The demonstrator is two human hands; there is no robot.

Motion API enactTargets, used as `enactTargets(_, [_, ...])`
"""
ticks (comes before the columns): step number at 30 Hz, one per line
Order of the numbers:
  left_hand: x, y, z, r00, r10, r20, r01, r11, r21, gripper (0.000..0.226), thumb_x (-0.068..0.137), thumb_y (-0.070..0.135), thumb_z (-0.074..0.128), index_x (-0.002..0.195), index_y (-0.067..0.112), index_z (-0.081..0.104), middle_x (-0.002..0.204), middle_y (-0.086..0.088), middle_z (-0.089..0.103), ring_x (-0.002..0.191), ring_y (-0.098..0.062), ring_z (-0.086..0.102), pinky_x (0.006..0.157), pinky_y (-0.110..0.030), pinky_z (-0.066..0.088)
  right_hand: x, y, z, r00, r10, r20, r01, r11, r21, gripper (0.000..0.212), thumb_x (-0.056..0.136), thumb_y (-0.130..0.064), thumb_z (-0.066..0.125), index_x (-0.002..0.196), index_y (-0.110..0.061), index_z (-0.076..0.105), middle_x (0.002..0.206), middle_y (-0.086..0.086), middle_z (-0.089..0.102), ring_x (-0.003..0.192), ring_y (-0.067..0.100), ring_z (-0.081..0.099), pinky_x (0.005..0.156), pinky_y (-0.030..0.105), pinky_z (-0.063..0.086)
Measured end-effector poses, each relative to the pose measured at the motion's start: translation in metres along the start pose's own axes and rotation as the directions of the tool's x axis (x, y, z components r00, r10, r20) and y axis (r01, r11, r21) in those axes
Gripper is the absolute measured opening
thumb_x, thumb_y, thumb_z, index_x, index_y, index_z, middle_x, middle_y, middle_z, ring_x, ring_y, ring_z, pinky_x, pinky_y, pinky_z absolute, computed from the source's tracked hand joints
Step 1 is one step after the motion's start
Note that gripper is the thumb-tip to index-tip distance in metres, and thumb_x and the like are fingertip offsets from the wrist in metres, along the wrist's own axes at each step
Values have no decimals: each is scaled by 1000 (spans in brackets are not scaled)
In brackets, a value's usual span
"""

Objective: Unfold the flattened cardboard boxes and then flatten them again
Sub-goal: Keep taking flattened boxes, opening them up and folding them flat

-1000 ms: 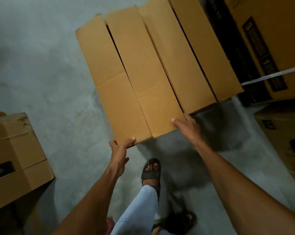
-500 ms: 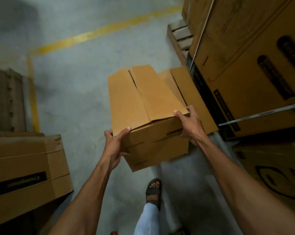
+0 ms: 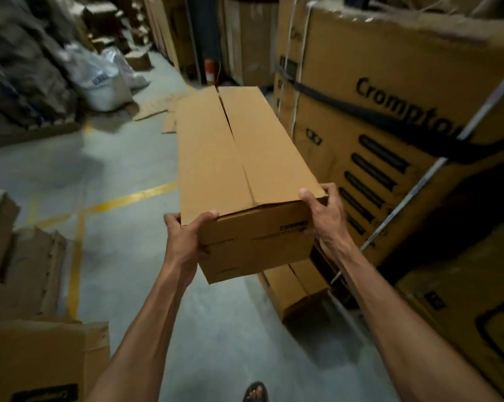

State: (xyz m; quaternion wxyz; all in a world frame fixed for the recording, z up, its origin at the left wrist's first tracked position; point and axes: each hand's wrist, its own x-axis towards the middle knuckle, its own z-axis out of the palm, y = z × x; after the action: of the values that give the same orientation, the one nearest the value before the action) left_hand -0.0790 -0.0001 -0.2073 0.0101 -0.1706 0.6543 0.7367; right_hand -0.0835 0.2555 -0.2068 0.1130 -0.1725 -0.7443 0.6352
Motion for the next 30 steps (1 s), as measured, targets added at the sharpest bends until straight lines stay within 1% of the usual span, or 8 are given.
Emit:
enactTargets(3, [-53, 54, 15, 990, 123, 74, -120, 992, -36, 61, 68, 40, 82, 108, 24, 39, 111, -5, 57, 98, -22, 61, 55, -38, 45, -44, -58, -46, 990, -126, -66, 127, 992, 8, 40, 91, -52, 67, 114, -27, 47, 103, 4, 63, 93, 28, 68, 68, 62, 60])
enactTargets(6, [-100, 101, 26, 963, 236, 131, -227, 971, -76, 56, 84, 31, 80, 117, 19, 37, 111, -4, 55, 102, -22, 59, 53, -36, 48, -81, -109, -86, 963, -232, -137, 236, 972, 13, 43, 92, -53, 66, 117, -24, 46, 106, 5, 63, 94, 28, 67, 71, 57, 61])
enactTargets(10, [-156, 153, 31, 905, 372, 207, -354, 927, -120, 65, 75, 38, 81, 121, 21, 38, 113, 0, 52, 106, -19, 58, 63, -45, 49, -125, -170, -125, 919, -331, -214, 343, 939, 18, 36, 95, -51, 62, 116, -27, 47, 107, -4, 59, 96, 19, 64, 75, 57, 60])
enactTargets(14, [-191, 188, 38, 856, 442, 270, -417, 897, -148, 59, 88, 32, 75, 129, 20, 36, 117, -3, 56, 110, -23, 59, 82, -55, 54, -165, -209, -153, 873, -389, -293, 408, 913, 2, 36, 96, -50, 60, 120, -27, 47, 107, -10, 56, 99, 17, 61, 77, 55, 61])
enactTargets(16, [-203, 199, 44, 828, 465, 314, -437, 885, -158, 60, 90, 32, 73, 133, 21, 34, 118, -2, 56, 110, -22, 60, 89, -56, 54, -182, -220, -165, 853, -390, -347, 422, 906, 17, 36, 96, -48, 61, 122, -26, 47, 110, -7, 57, 100, 18, 62, 77, 56, 61])
enactTargets(20, [-219, 216, 60, 766, 479, 429, -456, 875, -163, 58, 89, 34, 73, 132, 21, 35, 118, -2, 54, 108, -20, 59, 84, -52, 57, -210, -232, -188, 786, -384, -484, 439, 899, 1, 37, 94, -51, 64, 120, -29, 50, 113, -4, 59, 103, 20, 63, 78, 54, 61])
enactTargets(26, [-233, 230, 97, 653, 444, 613, -415, 887, -201, 64, 87, 36, 76, 134, 21, 35, 121, -3, 56, 107, -21, 62, 72, -48, 57, -254, -235, -221, 681, -358, -638, 452, 892, -18, 25, 82, -60, 66, 95, -43, 51, 109, -3, 63, 100, 22, 66, 74, 60, 60])
enactTargets(30, [-247, 226, 127, 546, 407, 732, -368, 902, -227, 63, 88, 34, 74, 136, 25, 35, 121, -2, 59, 107, -23, 64, 73, -52, 59, -286, -228, -244, 572, -342, -746, 438, 896, -75, 24, 92, -50, 66, 105, -36, 51, 107, -5, 61, 98, 20, 65, 77, 61, 59])
